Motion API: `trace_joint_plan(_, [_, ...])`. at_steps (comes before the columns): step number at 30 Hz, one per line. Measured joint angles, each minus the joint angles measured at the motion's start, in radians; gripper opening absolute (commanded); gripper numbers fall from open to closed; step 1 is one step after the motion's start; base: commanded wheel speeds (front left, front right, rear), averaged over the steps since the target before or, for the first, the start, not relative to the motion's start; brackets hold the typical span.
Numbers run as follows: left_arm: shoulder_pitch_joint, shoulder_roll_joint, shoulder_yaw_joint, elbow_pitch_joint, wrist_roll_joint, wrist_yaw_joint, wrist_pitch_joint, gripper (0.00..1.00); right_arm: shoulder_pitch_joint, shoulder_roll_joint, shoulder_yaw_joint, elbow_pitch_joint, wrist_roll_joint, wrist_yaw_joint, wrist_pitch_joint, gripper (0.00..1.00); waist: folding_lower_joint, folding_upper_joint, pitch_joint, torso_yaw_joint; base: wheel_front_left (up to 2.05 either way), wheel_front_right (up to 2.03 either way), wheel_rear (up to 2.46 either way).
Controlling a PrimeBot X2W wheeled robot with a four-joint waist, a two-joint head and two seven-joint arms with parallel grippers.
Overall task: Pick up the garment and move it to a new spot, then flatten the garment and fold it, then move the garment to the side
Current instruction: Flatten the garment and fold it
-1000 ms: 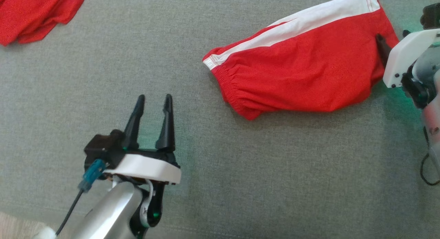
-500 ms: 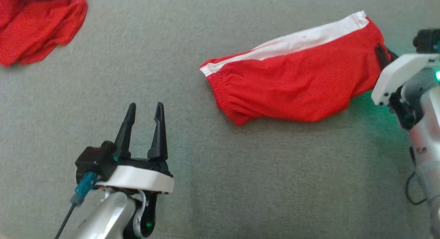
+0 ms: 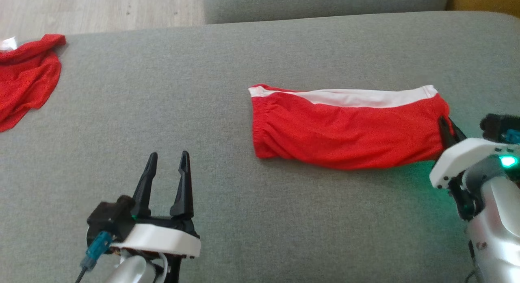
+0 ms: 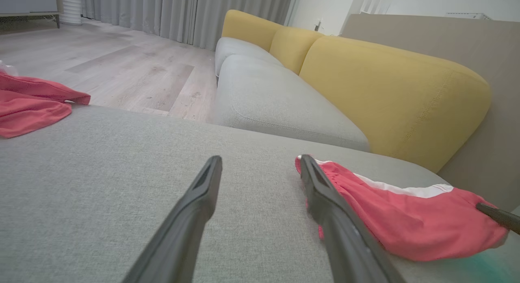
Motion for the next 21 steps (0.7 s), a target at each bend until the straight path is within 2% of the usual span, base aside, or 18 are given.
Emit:
trace_joint_plan(5, [-0.003,0.0,-0.013,-0.002,0.0,0.0,0.012,1.0,0.035,0.036,-0.091,-0.071,-0.068,0.0,0.006,0.0,0.0003,0.0,0.009,0.002,0.0,0.0,0.0])
trace_joint_plan(10, [-0.007,-0.003,-0.016,0.004,0.001,-0.001,0.012,1.0,0.025,0.066,-0.088,-0.159,-0.133,0.0,0.027,0.0,0.0003,0.0,0.024,0.034,0.0,0.0,0.0])
trace_joint_plan(13, [-0.007,-0.009,-0.016,0.01,0.001,-0.002,0.012,1.0,-0.001,0.1,-0.03,-0.22,-0.147,0.0,0.047,0.0,0.0003,0.0,0.028,0.055,0.0,0.0,0.0])
trace_joint_plan(17, [-0.007,-0.023,-0.016,0.025,0.001,-0.007,0.01,1.0,-0.035,0.146,0.106,-0.284,-0.124,0.0,0.077,0.0,0.0003,0.0,0.027,0.079,0.0,0.0,0.0])
trace_joint_plan(21, [-0.009,-0.033,-0.016,0.033,0.001,-0.011,0.008,1.0,-0.039,0.152,0.225,-0.296,-0.075,0.0,0.102,0.0,0.0003,-0.0001,0.027,0.102,0.0,0.0,0.0])
